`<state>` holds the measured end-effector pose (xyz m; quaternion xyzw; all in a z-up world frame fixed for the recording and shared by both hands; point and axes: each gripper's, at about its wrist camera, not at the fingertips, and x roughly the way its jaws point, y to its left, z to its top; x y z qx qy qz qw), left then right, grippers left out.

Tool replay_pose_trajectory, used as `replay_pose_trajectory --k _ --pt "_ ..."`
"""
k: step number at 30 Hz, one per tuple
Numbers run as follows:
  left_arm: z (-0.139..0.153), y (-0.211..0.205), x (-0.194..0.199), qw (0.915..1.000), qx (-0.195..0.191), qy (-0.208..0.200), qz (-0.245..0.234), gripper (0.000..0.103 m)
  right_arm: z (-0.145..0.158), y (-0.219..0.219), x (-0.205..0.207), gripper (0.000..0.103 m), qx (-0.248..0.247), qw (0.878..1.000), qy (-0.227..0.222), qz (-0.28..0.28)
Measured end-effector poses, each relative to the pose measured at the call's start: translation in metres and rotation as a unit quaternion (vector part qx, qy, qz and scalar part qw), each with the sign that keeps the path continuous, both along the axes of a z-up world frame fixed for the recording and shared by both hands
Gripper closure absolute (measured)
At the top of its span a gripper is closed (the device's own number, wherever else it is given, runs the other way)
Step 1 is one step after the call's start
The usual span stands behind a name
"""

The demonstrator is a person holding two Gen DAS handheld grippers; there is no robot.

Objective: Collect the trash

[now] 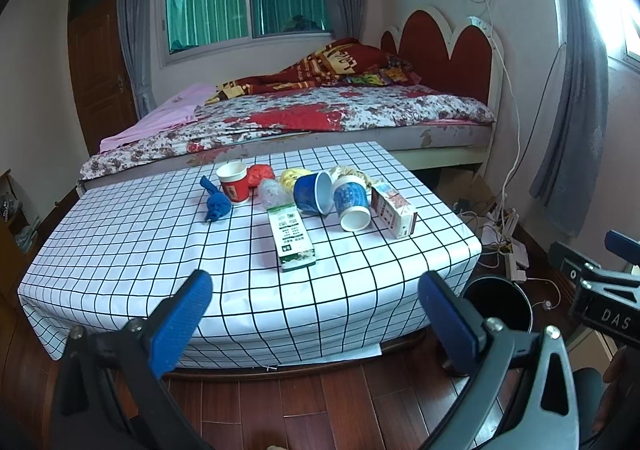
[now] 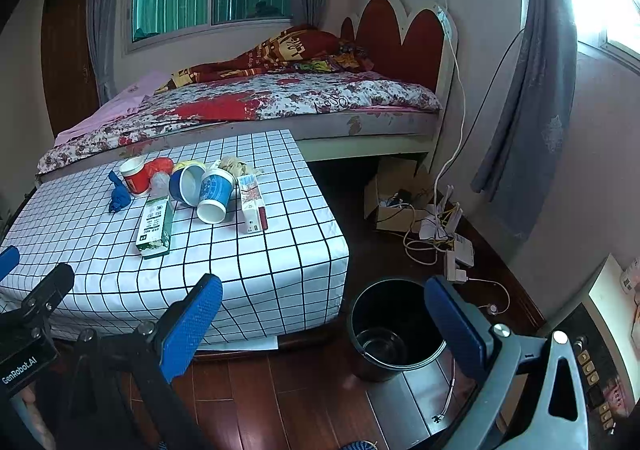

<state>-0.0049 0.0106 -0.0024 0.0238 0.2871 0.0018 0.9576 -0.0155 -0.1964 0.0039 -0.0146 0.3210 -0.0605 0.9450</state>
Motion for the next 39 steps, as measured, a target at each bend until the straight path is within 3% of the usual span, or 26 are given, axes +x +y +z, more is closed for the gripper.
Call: replay_pose_trajectory --k 39 --pt "-0.0031 -0.0013 -0.0007 0.9999 0.002 0.007 0.01 0.0 -0.0001 0.0054 0.0028 0.001 0.014 1.0 0.004 0.026"
